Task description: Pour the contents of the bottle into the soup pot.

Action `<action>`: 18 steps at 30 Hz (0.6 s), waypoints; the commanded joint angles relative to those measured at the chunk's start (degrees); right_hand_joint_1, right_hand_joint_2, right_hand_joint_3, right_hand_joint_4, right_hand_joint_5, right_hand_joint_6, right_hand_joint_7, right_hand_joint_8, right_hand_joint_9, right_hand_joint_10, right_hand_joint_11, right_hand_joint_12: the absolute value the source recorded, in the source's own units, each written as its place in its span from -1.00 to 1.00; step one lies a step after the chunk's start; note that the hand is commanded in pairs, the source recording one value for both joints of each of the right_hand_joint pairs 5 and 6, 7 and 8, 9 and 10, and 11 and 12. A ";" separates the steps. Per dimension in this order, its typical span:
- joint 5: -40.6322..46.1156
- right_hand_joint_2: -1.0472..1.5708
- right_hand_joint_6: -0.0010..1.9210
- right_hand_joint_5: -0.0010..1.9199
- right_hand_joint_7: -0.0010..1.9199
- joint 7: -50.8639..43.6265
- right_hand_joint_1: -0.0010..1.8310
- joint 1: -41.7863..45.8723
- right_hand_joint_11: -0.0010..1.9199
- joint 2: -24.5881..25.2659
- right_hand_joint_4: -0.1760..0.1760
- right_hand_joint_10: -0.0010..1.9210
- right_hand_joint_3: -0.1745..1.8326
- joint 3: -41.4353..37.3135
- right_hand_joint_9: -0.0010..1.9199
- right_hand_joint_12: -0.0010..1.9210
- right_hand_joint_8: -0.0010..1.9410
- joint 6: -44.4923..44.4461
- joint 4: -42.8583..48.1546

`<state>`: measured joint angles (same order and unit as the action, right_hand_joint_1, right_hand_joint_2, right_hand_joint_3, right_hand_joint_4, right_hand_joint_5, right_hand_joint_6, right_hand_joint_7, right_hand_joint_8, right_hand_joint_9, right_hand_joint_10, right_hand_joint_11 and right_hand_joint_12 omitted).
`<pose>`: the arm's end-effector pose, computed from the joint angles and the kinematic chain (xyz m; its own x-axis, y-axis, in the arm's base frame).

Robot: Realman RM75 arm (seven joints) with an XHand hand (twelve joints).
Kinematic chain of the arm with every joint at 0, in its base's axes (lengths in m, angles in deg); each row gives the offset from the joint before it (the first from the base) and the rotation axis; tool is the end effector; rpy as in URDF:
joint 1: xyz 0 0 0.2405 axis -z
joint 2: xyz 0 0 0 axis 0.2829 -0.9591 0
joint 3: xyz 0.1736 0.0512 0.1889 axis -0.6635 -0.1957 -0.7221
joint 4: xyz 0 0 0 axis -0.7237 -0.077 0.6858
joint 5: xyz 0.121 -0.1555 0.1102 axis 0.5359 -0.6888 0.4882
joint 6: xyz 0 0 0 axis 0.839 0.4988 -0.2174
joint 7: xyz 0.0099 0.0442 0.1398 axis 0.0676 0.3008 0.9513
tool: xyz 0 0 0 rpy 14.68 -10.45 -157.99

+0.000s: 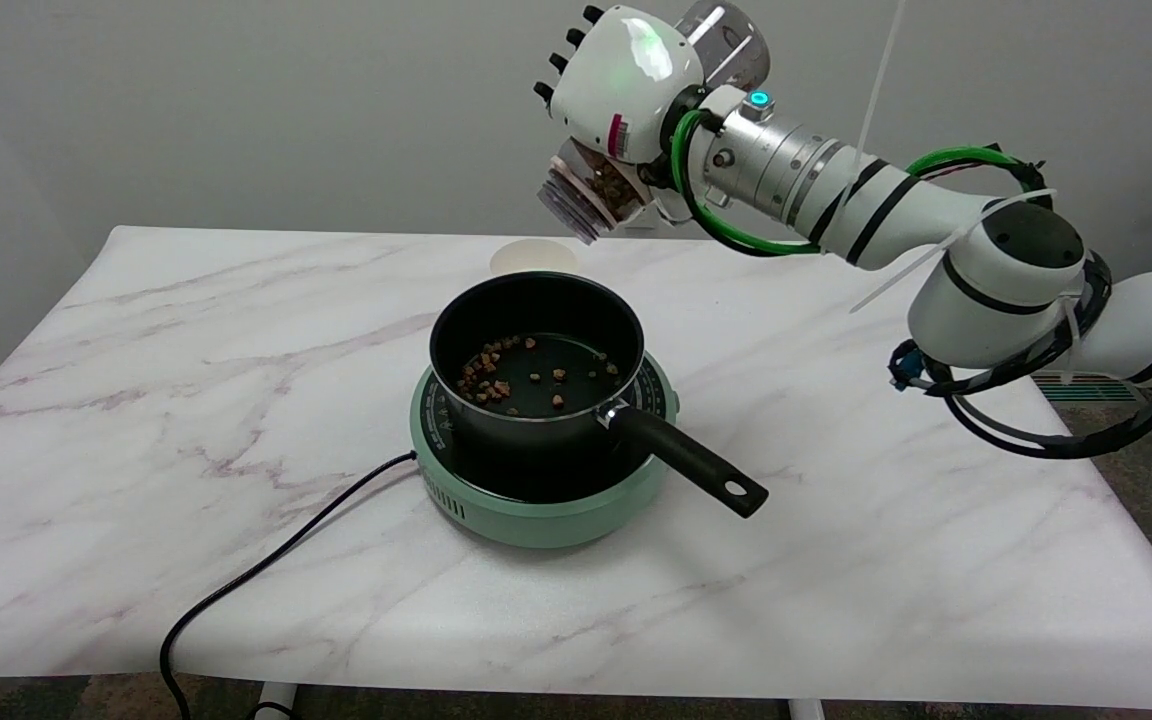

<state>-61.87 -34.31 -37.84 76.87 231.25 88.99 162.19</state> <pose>-0.0432 -0.4058 0.2344 0.6634 0.4239 -0.6166 0.7378 -0.2327 0.6337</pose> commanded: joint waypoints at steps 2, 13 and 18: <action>-0.75 0.20 0.49 0.49 0.40 0.43 0.65 0.72 0.07 -0.60 0.00 0.23 0.05 -0.20 0.23 0.07 0.38 0.52 -0.11; -0.32 0.20 0.52 0.52 0.40 1.27 0.65 2.24 0.07 -0.80 0.00 0.23 0.04 -0.09 0.24 0.07 0.39 0.60 -0.20; 0.32 0.21 0.52 0.52 0.41 1.78 0.65 3.72 0.08 -0.92 0.00 0.24 0.04 0.04 0.24 0.08 0.39 0.67 -0.20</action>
<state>-61.55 -33.33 -36.19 76.33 231.26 89.33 162.10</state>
